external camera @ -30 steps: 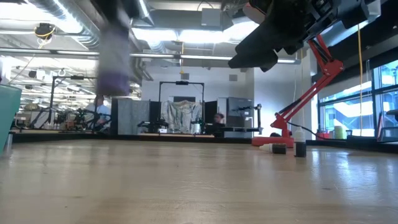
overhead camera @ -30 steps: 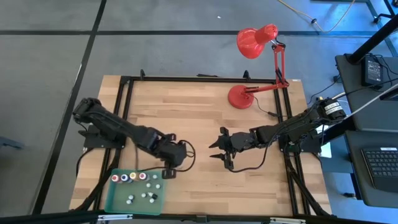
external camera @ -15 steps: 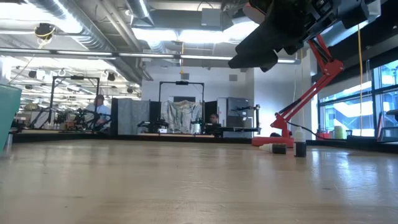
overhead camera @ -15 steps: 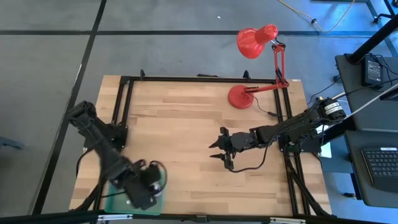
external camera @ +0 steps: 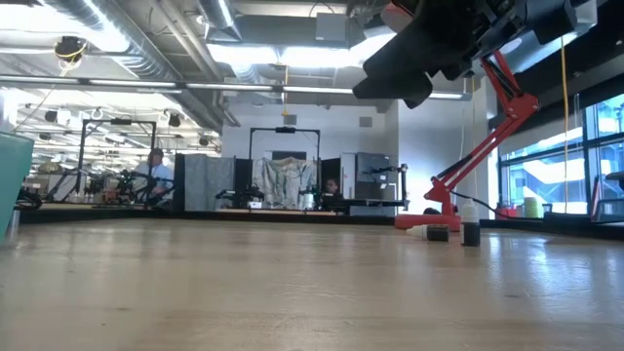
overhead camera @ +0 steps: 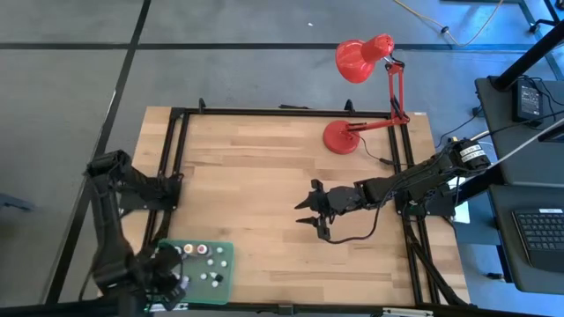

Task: Pick & Place food coloring
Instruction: Put the violet food coloring into the blue bin

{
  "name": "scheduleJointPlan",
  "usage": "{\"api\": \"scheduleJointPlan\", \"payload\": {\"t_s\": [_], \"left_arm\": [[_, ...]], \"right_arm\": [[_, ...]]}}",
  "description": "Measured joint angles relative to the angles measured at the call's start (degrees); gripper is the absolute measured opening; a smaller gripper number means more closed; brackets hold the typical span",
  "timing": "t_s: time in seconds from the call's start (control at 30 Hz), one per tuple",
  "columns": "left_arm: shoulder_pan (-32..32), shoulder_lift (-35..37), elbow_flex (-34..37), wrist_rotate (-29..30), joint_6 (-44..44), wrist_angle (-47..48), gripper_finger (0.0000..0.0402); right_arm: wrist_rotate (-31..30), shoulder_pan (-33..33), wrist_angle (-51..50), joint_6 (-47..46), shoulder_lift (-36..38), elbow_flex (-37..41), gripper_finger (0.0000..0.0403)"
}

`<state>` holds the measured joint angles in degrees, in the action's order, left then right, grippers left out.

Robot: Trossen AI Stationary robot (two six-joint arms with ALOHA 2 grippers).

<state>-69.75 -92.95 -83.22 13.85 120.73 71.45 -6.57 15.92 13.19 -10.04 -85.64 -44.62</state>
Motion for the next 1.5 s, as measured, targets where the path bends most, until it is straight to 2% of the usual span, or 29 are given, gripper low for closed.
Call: {"api": "scheduleJointPlan", "payload": {"t_s": [0.13, 0.27, 0.6, 1.1, 1.5], "left_arm": [[-2.6, -0.4, 0.0, -2.4, 7.7, 5.5, 0.0112], [-3.4, -1.0, 0.4, -3.9, 10.0, 7.5, 0.0112], [-1.5, -2.2, 3.2, -0.6, 8.0, 6.8, 0.0117], [0.2, -6.8, 3.2, -0.6, 5.6, 5.0, 0.013], [0.2, -7.3, 3.2, -0.6, 5.6, 4.7, 0.0134]], "right_arm": [[0.0, 0.0, 0.5, 0.0, 0.0, 0.0, 0.02], [0.0, 0.0, 0.5, -0.2, 0.0, 0.0, 0.02], [0.0, 0.0, 0.5, -0.1, 0.0, 0.0, 0.02], [0.1, 0.0, 0.4, 0.0, 0.0, 0.0, 0.02], [0.1, 0.0, 0.3, 0.0, 0.0, 0.0, 0.02]]}}
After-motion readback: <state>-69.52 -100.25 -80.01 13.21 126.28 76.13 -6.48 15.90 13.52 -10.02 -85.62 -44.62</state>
